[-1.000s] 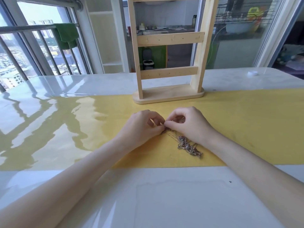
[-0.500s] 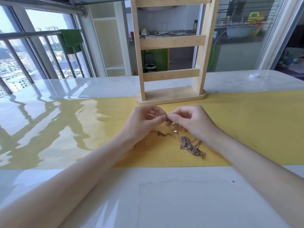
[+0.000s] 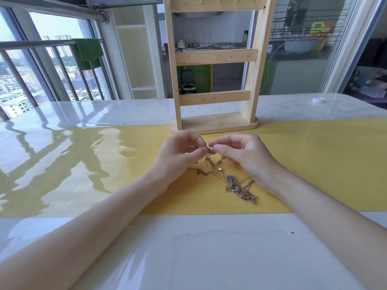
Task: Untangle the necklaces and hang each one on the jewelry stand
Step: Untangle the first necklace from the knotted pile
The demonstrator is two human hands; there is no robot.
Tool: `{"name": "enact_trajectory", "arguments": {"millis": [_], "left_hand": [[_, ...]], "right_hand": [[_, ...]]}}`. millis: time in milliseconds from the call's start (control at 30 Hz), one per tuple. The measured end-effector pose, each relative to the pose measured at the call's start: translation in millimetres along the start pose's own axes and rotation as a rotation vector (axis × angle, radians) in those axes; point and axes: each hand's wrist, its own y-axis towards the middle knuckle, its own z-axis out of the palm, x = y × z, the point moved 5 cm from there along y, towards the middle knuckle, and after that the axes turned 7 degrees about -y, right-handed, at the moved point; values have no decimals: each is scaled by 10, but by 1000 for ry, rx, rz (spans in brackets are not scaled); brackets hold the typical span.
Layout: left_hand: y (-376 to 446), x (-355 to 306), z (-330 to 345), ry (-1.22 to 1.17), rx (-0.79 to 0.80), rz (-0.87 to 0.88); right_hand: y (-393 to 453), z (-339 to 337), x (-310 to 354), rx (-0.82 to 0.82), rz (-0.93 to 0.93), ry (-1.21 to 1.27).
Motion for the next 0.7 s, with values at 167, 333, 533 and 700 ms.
{"name": "enact_trajectory", "arguments": {"millis": [167, 333, 533, 700], "left_hand": [[-7, 17, 26, -31, 45, -22], [-3, 1, 18, -37, 22, -17], [1, -48, 18, -12, 17, 15], [14, -83, -92, 18, -144, 36]], "right_hand": [[-25, 16, 44, -2, -30, -12], [-32, 22, 55, 22, -26, -22], [3, 17, 6, 55, 43, -15], [37, -55, -18, -3, 103, 126]]}}
